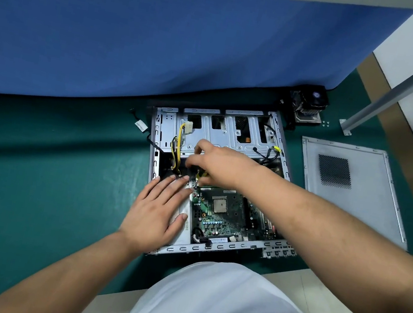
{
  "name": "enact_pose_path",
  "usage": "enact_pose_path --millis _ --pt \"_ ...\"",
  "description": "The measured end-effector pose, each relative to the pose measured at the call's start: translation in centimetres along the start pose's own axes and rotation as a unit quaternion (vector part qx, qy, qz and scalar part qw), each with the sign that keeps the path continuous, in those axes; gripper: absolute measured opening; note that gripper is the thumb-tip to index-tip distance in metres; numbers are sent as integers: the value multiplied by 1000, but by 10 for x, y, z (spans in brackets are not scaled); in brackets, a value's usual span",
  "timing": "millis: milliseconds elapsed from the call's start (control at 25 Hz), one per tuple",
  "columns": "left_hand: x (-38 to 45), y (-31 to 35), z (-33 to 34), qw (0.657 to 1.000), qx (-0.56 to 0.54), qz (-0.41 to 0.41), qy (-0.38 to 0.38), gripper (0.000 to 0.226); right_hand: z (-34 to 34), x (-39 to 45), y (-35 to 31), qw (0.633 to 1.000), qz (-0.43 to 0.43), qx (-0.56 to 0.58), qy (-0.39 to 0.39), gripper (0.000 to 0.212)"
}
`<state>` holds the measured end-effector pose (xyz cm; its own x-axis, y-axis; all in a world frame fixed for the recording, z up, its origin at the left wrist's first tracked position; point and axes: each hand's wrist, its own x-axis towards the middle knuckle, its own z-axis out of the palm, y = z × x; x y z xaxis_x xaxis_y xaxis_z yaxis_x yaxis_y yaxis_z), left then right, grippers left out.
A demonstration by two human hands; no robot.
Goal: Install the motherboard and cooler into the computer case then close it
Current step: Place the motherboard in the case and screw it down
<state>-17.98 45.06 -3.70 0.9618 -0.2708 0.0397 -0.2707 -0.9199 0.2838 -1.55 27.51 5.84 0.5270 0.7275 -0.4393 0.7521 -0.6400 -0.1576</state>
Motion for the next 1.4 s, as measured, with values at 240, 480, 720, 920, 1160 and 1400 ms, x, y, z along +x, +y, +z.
enact_pose_path --millis 240,480,720,920,1160,1400 --pt "-1 0 3 1000 -10 -7 13 53 6 13 -14 993 104 -26 39 54" --pt "1 1 3 1000 -16 -13 7 53 1 3 -10 999 17 -5 29 24" --pt "0 0 2 1000 -25 -13 9 53 -1 6 -12 999 36 -3 25 42" --pt "-1 1 2 999 -35 -18 10 54 5 9 -18 992 99 -52 55 41" --pt "-1 -1 4 999 -35 -19 10 54 4 2 -9 999 14 -30 21 30" --pt "-1 -1 5 999 -38 -17 15 53 4 10 -15 995 84 -28 49 51"
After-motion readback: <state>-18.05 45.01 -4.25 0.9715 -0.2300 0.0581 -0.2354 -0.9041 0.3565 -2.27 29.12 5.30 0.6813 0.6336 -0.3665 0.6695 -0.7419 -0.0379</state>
